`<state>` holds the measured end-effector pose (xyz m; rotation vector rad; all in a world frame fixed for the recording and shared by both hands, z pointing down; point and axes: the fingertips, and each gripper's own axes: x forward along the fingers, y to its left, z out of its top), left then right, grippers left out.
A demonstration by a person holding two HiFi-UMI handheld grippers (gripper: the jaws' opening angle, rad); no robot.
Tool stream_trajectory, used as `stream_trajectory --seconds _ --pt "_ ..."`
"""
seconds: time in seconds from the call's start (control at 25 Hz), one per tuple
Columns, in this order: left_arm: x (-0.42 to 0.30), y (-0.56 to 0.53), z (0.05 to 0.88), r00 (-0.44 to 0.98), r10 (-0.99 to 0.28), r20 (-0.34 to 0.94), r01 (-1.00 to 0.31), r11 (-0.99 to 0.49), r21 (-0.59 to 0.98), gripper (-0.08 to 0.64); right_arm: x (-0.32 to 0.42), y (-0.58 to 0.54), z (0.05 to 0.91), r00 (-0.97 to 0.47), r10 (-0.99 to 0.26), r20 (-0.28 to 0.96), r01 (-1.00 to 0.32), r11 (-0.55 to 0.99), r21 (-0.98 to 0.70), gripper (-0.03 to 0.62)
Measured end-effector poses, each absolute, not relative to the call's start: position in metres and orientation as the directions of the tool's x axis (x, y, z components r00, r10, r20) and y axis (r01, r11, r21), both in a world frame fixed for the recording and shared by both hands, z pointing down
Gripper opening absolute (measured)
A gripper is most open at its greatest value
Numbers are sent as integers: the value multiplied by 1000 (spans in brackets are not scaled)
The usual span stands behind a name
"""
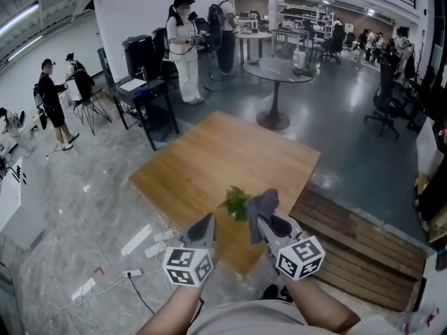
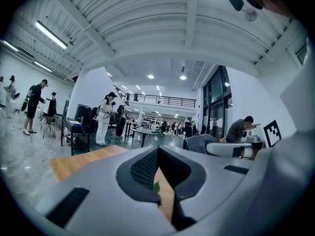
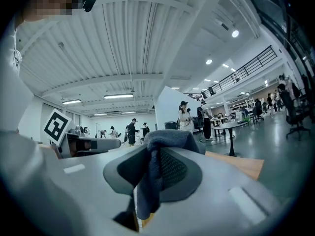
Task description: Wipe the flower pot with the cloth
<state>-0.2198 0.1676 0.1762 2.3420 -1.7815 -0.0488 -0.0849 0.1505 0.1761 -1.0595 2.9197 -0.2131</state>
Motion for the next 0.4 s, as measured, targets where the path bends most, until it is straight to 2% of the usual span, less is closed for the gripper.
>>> stream_trajectory --seconds 0.4 --pt "-230 181 178 274 -956 102 -950 -254 180 6 -94 164 179 -765 -644 28 -641 755 -138 63"
